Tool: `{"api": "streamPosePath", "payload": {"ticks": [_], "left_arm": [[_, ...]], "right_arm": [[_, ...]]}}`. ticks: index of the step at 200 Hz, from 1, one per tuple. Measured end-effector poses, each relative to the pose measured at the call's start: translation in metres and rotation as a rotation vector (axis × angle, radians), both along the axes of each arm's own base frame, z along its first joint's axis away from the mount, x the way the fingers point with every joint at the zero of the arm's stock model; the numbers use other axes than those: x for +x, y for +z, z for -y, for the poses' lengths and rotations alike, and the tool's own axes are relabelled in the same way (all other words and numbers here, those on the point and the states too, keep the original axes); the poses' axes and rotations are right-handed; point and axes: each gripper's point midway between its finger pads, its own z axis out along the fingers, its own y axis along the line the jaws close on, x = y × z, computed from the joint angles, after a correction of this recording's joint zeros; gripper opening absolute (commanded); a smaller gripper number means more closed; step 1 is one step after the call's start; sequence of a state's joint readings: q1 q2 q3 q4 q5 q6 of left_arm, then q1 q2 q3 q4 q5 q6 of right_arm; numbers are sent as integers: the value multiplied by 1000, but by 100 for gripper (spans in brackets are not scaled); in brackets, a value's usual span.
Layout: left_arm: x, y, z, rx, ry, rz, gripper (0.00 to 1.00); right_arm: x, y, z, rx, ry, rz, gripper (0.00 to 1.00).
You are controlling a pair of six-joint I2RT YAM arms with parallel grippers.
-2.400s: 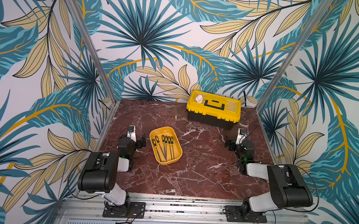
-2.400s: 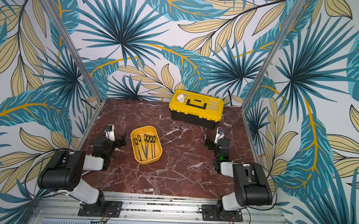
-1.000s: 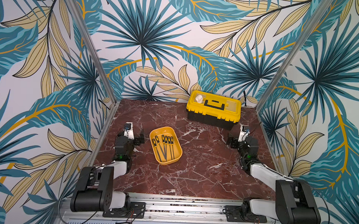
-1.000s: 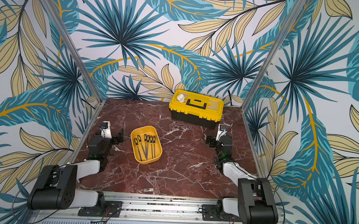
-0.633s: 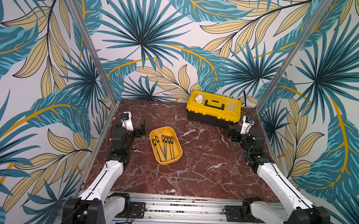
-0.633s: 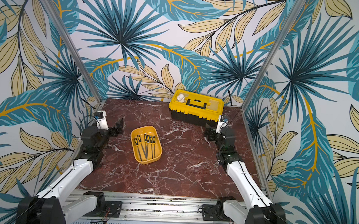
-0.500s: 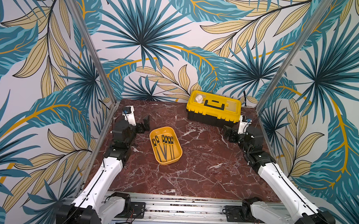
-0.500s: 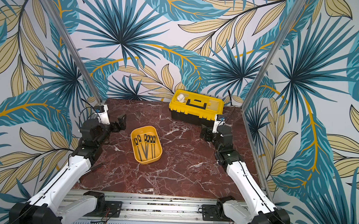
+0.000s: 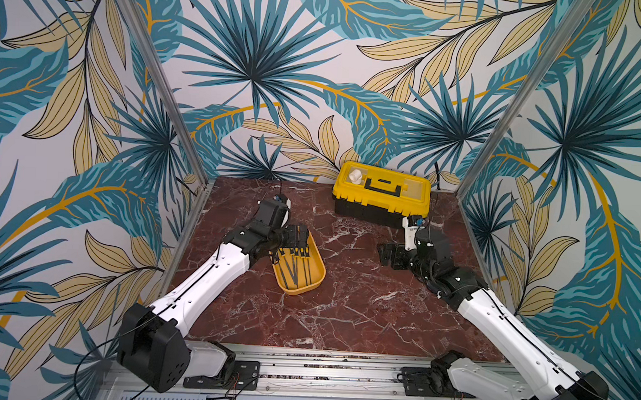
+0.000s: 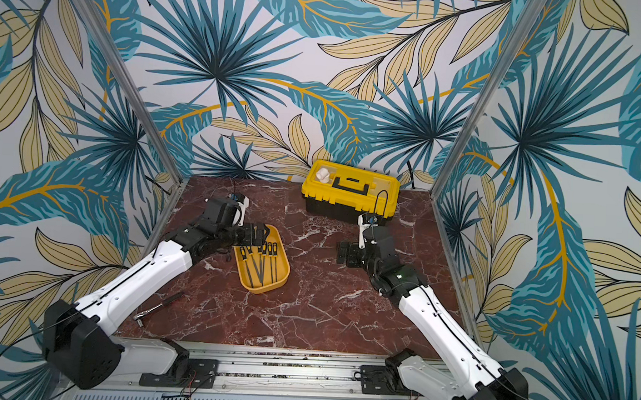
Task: Take the file tool out of the storage box
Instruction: Pick up the file tool from the storage box.
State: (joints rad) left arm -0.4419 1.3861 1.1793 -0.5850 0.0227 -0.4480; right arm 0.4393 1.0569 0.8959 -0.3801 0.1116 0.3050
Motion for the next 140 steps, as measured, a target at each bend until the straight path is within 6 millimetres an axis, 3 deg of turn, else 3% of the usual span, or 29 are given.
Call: {"api": "streamPosePath", "payload": {"ticks": [46,88,112,140], "left_arm": [[10,-44,23,24,55,-204,89],[16,-95,26,75,118,-332,61],[22,-120,29,98,144,-382,55],[31,-134,34,105,152,-401,48]], "right_arm": [[-7,-5,-4,-16,14,-25,99],[-13,-3,-2,-15,16,-25,100],[-20,1,-9,15,60,-28,99],[-29,6,-23,71,139,-38,99]]}}
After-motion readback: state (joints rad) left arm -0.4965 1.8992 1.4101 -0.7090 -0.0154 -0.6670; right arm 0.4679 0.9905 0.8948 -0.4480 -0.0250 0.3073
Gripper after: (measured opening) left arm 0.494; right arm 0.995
